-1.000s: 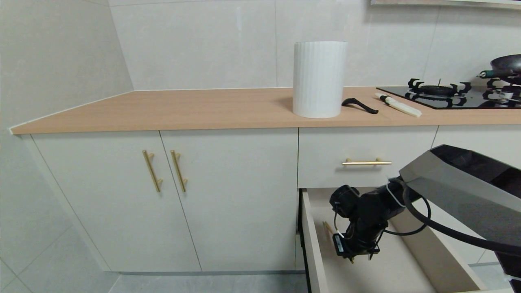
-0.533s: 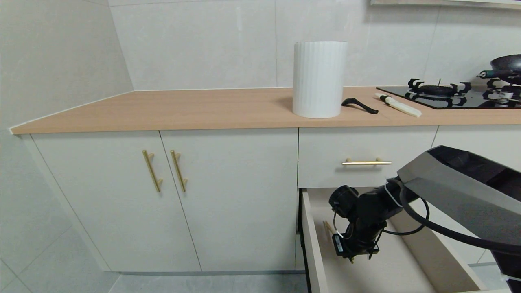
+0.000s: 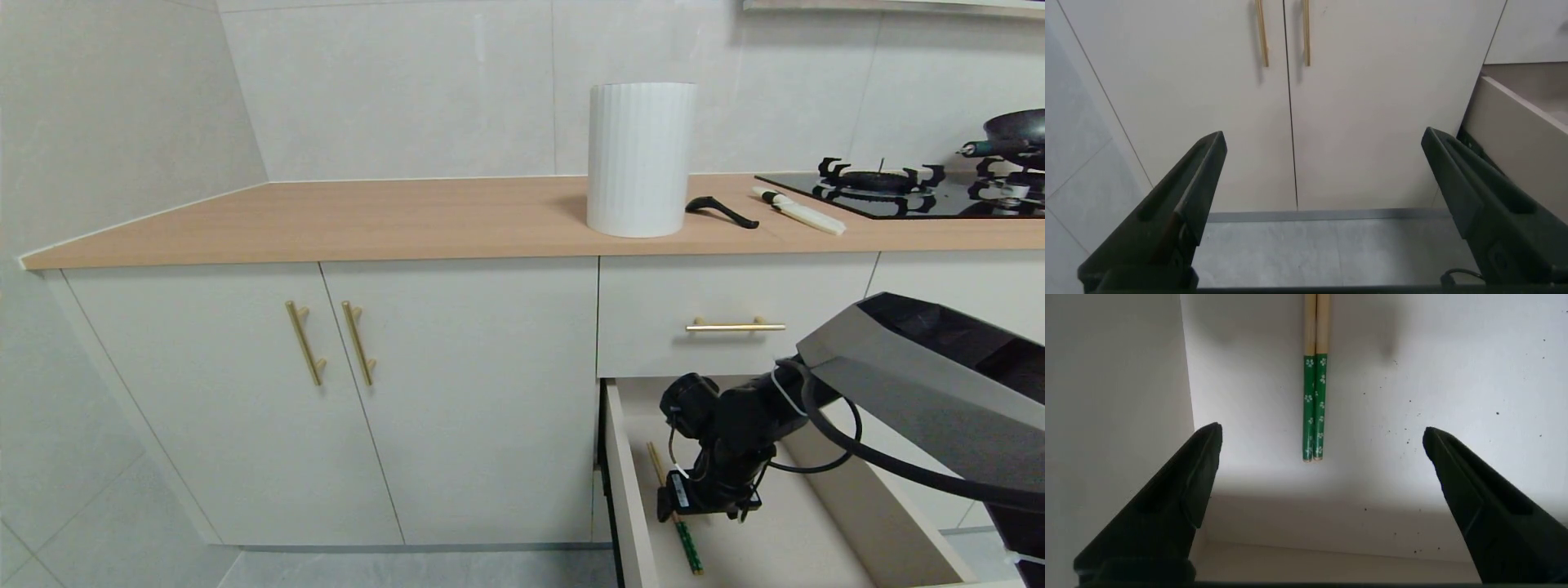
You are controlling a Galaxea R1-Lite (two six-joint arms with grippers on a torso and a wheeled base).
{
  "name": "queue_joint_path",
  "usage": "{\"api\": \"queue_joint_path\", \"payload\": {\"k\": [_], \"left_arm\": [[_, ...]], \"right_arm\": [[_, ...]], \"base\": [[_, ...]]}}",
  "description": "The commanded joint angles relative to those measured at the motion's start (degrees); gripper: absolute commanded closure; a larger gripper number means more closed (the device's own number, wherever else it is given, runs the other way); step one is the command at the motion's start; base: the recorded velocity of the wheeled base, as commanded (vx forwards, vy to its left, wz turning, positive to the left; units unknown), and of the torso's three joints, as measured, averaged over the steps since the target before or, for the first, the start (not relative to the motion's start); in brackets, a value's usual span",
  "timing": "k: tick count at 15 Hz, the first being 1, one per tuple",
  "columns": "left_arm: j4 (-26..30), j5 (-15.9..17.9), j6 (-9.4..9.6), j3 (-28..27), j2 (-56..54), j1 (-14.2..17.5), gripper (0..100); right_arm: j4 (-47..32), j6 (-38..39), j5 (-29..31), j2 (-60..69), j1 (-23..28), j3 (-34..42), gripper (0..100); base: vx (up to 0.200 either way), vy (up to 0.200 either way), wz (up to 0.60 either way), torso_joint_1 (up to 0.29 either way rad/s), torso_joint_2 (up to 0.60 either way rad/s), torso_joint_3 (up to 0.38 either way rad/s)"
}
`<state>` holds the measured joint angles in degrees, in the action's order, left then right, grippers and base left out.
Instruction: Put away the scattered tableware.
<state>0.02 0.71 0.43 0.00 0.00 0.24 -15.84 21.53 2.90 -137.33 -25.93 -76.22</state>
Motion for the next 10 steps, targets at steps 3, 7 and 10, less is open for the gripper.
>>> {"api": "queue_joint_path", "payload": {"k": [3, 7, 10], "left_arm": [[0.06, 0.00, 0.01, 0.00, 0.00, 0.02, 0], [-0.02, 0.00, 0.01, 0.00, 0.00, 0.02, 0], [-0.02, 0.00, 0.01, 0.00, 0.00, 0.02, 0]], "right_arm": [[0.02, 0.36, 0.00, 0.48, 0.00, 0.63, 0], [0.10, -0.08, -0.26, 10.59, 1.32, 6.25, 0], [0.45, -5.27, -1.23, 22.89, 2.64, 11.09, 0]], "base": [[0.000, 0.000, 0.00, 0.000, 0.00, 0.000], [0.000, 0.000, 0.00, 0.000, 0.00, 0.000], [0.000, 0.000, 0.00, 0.000, 0.00, 0.000]]}}
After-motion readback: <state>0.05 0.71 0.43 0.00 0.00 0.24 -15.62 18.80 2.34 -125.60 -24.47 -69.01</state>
